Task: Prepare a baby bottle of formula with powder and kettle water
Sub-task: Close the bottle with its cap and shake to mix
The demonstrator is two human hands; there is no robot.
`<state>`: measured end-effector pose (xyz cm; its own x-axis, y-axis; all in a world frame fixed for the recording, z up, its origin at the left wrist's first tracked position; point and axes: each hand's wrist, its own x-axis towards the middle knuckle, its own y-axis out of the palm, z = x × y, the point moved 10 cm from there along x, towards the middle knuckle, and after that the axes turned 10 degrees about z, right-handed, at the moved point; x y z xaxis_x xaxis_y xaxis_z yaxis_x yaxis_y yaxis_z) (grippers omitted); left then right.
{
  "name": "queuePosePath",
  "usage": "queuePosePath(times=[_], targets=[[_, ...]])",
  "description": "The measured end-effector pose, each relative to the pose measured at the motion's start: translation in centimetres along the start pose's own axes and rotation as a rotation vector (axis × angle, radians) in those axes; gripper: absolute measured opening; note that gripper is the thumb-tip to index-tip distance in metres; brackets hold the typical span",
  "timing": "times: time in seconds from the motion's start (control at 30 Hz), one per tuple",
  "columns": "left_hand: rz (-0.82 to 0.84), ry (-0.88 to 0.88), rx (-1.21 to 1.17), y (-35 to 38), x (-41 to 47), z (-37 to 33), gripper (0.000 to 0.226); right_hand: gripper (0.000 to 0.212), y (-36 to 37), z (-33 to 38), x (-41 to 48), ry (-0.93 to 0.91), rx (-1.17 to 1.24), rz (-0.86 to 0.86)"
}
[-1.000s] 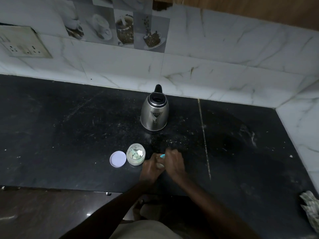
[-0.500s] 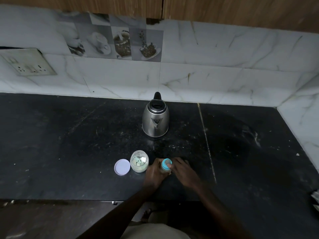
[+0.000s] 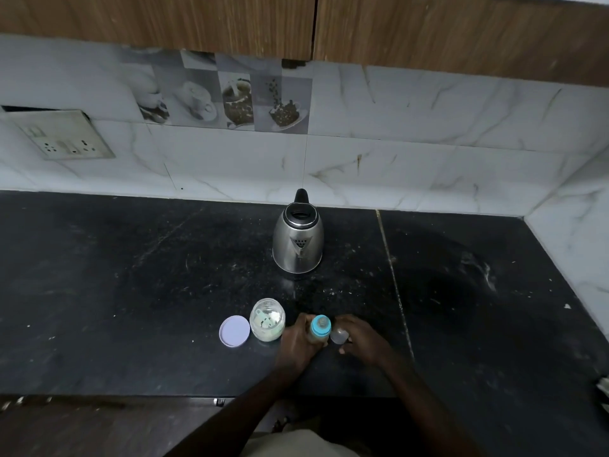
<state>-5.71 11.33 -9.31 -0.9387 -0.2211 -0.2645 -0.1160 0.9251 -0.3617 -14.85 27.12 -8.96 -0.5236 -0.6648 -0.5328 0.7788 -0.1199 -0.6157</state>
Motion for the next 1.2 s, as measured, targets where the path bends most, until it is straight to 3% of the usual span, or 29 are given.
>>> queuePosePath(times=[0.17,0.23,0.37,0.53,0.77,1.0,1.2], targets=[[-0.001,-0.009,0.029,0.2,0.4,0.3,0.049,0.041,-5.7,2.6,-2.9,-0.091,0.109,-0.357],[-0.005,-0.011,0.056,0.2,0.5,0.5,0.054,0.041,-8.4,4.3,-4.3,-0.103,0.152,-0.469],[-0.025,-0.032,0.078,0.2,0.6,0.7,0.054,0.051,-9.1,9.2,-4.6,-0.238,0.056,-0.332],[-0.031,-0.023,0.072,0.3,0.4,0.6,0.058,0.05,-5.1,11.3,-3.5,-0.172,-0.237,-0.201],[-0.051,0.005,0.076,0.4,0.6,1.3,0.056,0.043,-2.7,11.9,-2.3,-0.167,-0.397,-0.126],[-0.046,-0.012,0.078,0.5,0.6,1.4,0.05,0.031,-1.8,11.0,-1.7,-0.105,-0.409,-0.171],[-0.032,-0.02,0.096,0.4,0.7,1.0,0.051,0.036,-1.6,10.3,-1.7,-0.08,-0.349,-0.206]])
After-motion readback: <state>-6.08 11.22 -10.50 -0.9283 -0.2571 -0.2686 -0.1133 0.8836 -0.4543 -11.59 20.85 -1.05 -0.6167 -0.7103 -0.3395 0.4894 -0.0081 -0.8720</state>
